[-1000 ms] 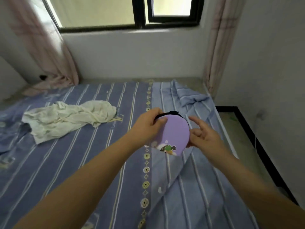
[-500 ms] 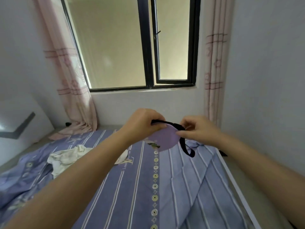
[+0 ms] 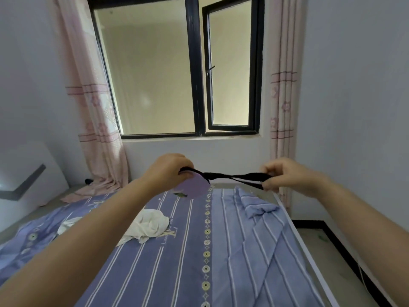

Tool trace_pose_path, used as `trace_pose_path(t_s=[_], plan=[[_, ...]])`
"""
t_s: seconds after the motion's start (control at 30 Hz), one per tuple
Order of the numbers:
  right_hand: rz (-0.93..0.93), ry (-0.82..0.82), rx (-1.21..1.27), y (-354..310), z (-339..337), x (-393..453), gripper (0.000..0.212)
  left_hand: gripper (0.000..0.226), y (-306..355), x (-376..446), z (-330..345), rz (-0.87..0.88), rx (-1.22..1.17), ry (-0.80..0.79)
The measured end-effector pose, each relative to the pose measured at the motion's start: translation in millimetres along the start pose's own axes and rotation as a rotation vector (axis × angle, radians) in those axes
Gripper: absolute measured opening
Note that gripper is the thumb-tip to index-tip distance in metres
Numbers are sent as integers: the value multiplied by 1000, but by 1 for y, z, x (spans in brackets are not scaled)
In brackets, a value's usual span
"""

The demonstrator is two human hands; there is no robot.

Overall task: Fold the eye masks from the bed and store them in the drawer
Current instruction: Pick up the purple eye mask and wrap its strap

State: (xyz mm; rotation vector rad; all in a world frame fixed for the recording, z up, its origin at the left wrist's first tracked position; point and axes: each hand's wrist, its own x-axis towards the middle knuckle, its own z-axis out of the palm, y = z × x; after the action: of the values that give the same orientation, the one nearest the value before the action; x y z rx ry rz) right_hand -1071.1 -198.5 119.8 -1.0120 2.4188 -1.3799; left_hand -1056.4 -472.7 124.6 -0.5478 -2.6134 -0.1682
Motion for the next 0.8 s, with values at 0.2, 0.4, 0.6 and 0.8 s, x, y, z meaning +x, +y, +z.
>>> trace_pose_path(t_s=[0.2, 0.4, 0.6, 0.8], plan=[[-513, -418, 776, -9, 27, -6, 24, 8, 13, -4, 11, 115, -24, 178], [-26, 705, 236, 10, 30, 29, 39, 21, 23, -11, 21, 162, 107, 452], [218, -634, -169, 19, 62, 20, 28, 30, 11, -18, 21, 177, 189, 525], [-117, 304, 1158, 8, 59, 27, 41, 28, 18, -20, 28, 252, 139, 655]])
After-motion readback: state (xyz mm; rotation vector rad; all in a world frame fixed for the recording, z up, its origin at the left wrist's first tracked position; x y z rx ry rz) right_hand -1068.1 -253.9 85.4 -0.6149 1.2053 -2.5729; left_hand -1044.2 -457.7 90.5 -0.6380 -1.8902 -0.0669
